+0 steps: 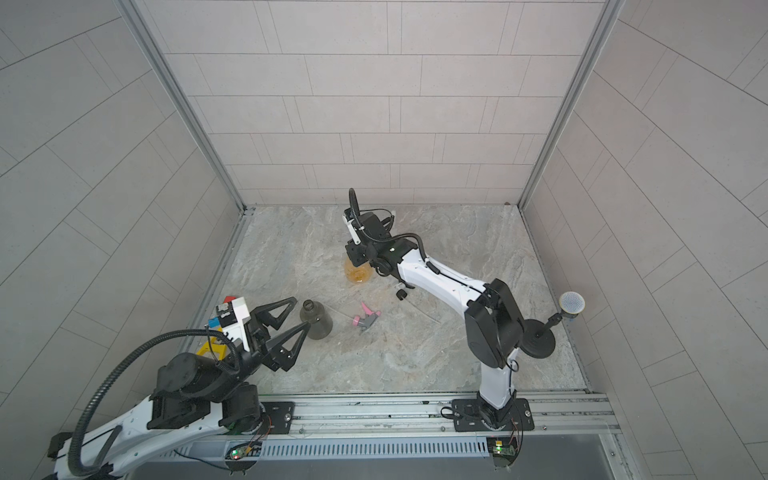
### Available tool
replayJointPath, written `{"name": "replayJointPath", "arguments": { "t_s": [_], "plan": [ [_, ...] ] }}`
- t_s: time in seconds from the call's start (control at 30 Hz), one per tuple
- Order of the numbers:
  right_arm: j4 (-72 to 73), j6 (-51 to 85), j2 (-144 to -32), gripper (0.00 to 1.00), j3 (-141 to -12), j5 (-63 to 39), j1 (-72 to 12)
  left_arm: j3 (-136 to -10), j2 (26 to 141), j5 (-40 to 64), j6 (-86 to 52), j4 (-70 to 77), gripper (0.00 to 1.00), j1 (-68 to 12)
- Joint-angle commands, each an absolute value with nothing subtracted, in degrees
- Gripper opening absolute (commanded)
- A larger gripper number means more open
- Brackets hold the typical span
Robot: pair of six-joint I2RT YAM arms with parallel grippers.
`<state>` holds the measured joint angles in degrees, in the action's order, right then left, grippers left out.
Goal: Attach spray nozzles to spray bottles
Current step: Pick up the spray bottle from the center of the board.
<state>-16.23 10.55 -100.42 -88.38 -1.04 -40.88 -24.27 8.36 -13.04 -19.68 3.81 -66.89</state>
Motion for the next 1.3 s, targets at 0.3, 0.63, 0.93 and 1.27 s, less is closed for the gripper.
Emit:
{"name": "replayJointPath", "arguments": {
  "t_s": [0.3, 0.63, 0.93, 1.27],
  "plan": [
    [-32.89, 14.57, -64.36, 0.0, -68.79, -3.02, -45.36, -31.93, 16.39, -2.4, -19.6, -1.38, 1.0, -66.85],
    [-45.48, 17.2, -49.58, 0.0, -68.31, -26.9, -46.23, -33.02, 22.95, 11.95, -22.33, -2.9, 1.0, -66.82],
    [-33.44, 23.54, -50.42, 0.0, -68.93, -44.5, -49.11, -35.53, 30.92, 25.79, -22.7, -4.96, 1.0, -66.88],
    [-27.84, 22.06, -57.74, 0.0, -76.06, -41.33, -53.7, -33.85, 29.38, 32.17, -23.97, -0.6, 1.0, -66.88]
  ]
}}
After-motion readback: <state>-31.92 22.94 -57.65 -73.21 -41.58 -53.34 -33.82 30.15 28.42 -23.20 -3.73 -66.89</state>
